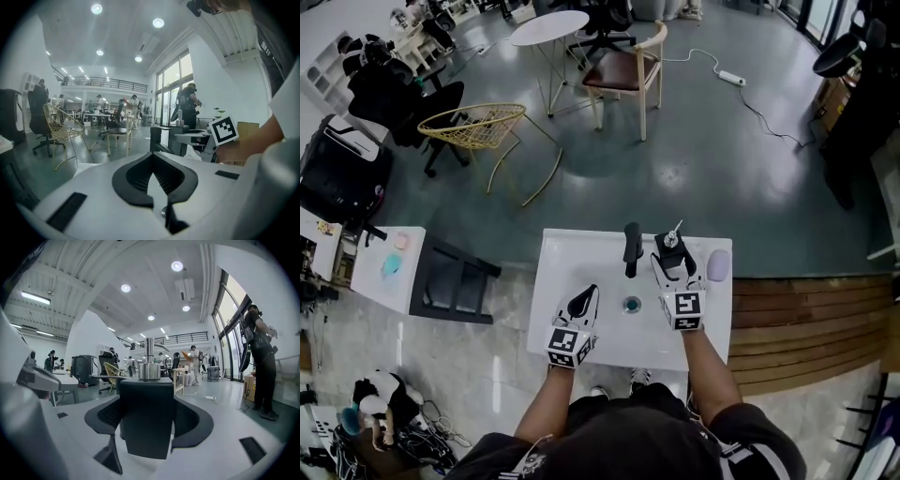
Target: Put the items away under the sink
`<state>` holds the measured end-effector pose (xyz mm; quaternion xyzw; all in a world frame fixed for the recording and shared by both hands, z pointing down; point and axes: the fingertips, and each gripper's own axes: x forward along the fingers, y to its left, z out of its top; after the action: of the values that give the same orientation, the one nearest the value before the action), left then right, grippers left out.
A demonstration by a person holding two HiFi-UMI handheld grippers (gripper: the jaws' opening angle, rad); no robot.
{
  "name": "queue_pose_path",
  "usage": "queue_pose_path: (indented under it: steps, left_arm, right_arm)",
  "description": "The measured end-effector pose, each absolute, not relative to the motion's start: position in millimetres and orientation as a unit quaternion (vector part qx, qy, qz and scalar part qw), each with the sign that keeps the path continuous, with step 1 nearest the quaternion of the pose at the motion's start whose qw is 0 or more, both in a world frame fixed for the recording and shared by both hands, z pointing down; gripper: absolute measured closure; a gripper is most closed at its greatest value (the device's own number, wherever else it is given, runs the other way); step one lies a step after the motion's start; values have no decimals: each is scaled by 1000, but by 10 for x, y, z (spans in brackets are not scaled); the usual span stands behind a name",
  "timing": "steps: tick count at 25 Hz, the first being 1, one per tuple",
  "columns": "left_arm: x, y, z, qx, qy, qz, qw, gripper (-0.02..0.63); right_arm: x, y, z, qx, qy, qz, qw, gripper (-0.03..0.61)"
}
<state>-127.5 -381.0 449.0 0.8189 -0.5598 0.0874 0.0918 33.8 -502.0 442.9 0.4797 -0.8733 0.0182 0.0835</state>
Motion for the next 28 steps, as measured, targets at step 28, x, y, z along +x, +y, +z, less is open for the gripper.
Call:
queue_pose_path:
  steps: [28]
  left_arm:
    - [-1846,-1368,4045,873,-482,50,55,615]
  right_arm:
    - [-317,-1814,3503,539,-842,-11,15,250]
